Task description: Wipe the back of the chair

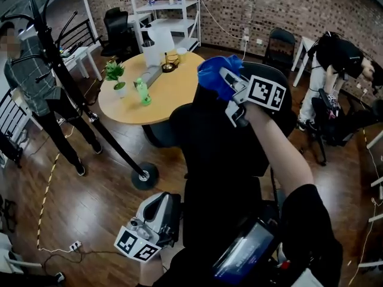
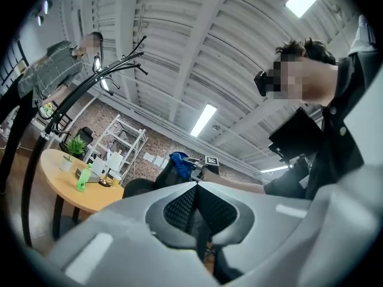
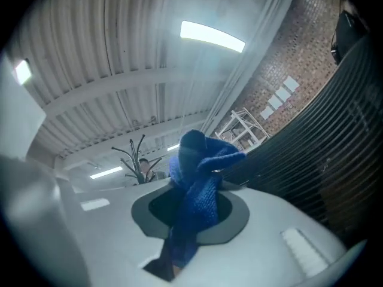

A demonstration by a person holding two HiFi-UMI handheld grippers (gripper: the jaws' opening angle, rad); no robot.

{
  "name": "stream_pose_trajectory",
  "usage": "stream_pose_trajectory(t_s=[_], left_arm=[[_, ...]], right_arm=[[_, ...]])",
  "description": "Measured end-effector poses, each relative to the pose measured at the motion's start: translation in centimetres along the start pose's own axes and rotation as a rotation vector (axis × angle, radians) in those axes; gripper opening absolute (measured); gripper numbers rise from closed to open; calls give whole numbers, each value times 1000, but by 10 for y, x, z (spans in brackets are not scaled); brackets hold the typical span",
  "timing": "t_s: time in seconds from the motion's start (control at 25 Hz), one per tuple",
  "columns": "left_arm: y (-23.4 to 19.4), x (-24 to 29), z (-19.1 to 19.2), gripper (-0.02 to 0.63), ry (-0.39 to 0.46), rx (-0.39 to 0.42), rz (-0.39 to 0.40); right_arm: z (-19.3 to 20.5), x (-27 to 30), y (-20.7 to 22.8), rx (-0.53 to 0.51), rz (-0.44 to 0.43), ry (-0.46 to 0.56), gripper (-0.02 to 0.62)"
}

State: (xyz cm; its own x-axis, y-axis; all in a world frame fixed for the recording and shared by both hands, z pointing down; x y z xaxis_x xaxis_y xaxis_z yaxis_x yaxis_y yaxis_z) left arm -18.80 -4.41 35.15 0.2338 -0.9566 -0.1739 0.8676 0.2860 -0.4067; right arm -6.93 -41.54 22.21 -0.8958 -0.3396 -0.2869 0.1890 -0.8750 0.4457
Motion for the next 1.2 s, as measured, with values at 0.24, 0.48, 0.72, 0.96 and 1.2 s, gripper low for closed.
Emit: stream_pose_trajectory(t_s=[0.24,0.48,0.72,0.96,1.2], left_arm=[[13,23,8,3,-30,-7,77],[28,42,17,3,-63,-10,156],[40,51,22,3,-76,-17,212],[44,55,24,3,-94,-28,256],[44,54,19,3,-100,-31,282]], right_arm=[[-27,-63,30,10,146,65,52],[-54,-123,40,-27,238,110,52],[-66,-165,32,-68,296,124,52],[-127,-242,44,-452,414,86,52],[-134,-304,-4,-385,709,250,52]])
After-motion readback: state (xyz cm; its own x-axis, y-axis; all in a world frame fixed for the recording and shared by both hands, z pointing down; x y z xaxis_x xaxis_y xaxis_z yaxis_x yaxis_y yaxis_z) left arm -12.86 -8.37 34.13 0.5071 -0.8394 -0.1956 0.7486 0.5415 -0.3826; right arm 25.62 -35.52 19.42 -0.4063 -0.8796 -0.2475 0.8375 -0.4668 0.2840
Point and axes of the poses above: the fingertips, and each gripper's own axes: x forward along the fingers, y to its right, z out of its underside, the point moved 2 cm from there along -x, backward along the fingers, and after that the axes turned 14 degrees about -z, right-handed, at the moved point
